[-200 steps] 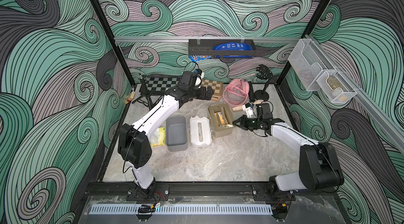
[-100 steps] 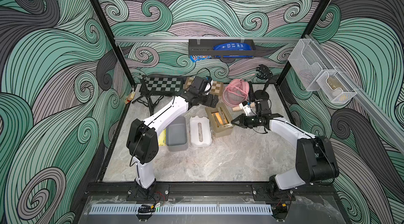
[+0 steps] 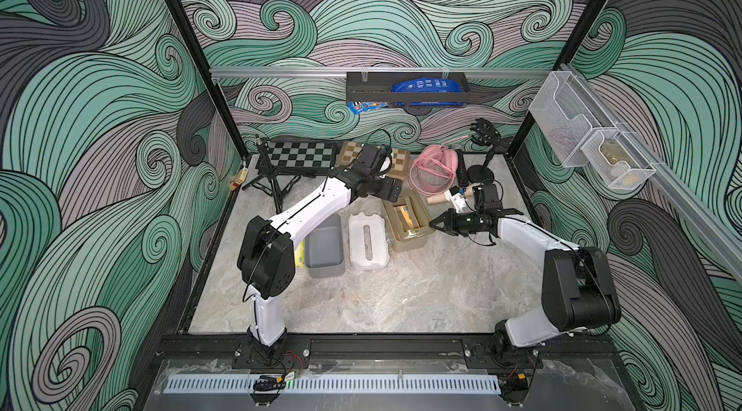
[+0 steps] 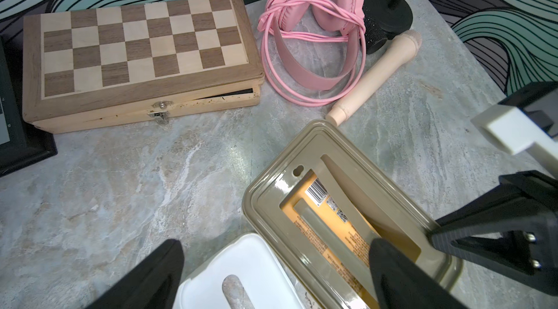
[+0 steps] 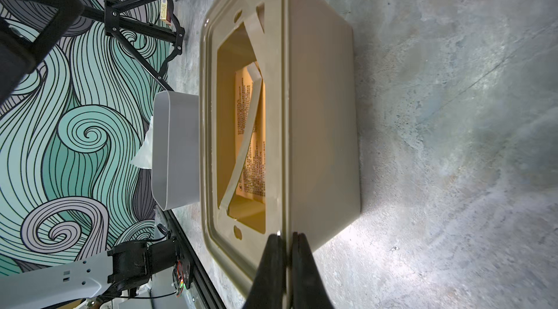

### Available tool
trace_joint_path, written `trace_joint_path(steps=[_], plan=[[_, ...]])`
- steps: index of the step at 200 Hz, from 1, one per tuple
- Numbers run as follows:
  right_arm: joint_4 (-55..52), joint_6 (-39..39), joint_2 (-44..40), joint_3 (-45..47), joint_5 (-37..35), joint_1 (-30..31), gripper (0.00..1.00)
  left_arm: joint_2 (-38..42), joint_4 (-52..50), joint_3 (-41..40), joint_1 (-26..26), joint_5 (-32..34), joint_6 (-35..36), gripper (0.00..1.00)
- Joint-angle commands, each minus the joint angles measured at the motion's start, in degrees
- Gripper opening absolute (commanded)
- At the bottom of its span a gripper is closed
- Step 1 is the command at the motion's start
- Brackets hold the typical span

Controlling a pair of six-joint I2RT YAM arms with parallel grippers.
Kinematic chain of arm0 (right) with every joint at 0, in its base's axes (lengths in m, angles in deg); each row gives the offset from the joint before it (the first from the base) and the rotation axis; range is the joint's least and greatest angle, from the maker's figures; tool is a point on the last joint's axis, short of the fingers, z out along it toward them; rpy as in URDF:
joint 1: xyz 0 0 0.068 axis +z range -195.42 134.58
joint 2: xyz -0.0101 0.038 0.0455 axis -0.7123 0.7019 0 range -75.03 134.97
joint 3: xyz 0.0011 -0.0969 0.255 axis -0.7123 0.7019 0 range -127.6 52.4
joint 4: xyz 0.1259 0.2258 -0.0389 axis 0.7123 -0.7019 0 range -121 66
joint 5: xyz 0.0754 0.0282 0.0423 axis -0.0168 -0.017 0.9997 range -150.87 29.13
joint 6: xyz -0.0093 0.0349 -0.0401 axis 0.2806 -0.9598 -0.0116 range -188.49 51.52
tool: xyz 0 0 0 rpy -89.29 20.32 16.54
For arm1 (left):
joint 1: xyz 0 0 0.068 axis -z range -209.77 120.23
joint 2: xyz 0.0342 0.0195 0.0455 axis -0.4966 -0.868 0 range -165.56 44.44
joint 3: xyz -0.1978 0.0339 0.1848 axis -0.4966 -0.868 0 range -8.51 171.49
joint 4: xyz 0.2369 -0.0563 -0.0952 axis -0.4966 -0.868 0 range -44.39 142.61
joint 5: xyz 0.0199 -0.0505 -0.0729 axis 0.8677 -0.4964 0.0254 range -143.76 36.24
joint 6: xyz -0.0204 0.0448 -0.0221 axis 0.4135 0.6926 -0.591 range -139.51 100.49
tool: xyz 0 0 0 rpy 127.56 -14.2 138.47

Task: Put the tissue paper into the tissue box
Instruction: Close the box lid on the tissue box.

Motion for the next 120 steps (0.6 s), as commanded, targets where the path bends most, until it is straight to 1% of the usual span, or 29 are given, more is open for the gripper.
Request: trace_joint_path(steps=[1,66,88,120], plan=[[-0.5,0.2,1.1,0.5,-1.2,-0.2,0.0,-1.8,-3.7,0.5,0.7,1.8,1.1,0.99],[1.6,-1.0,2.1,-0.2,2.1,-0.2,0.0,-1.9,-5.3,0.9,1.1,4.6,-0.1,0.99],[3.2,-2.7,2.3,0.5,3.8,-0.1,0.0,-1.8,-5.7,0.5,1.1,5.5,-0.4,0.99],[3.9,-3.8,2.5,0.9,4.3,0.0,0.0,-1.7,-6.3,-0.4,1.2,6.3,-0.6,0.99]])
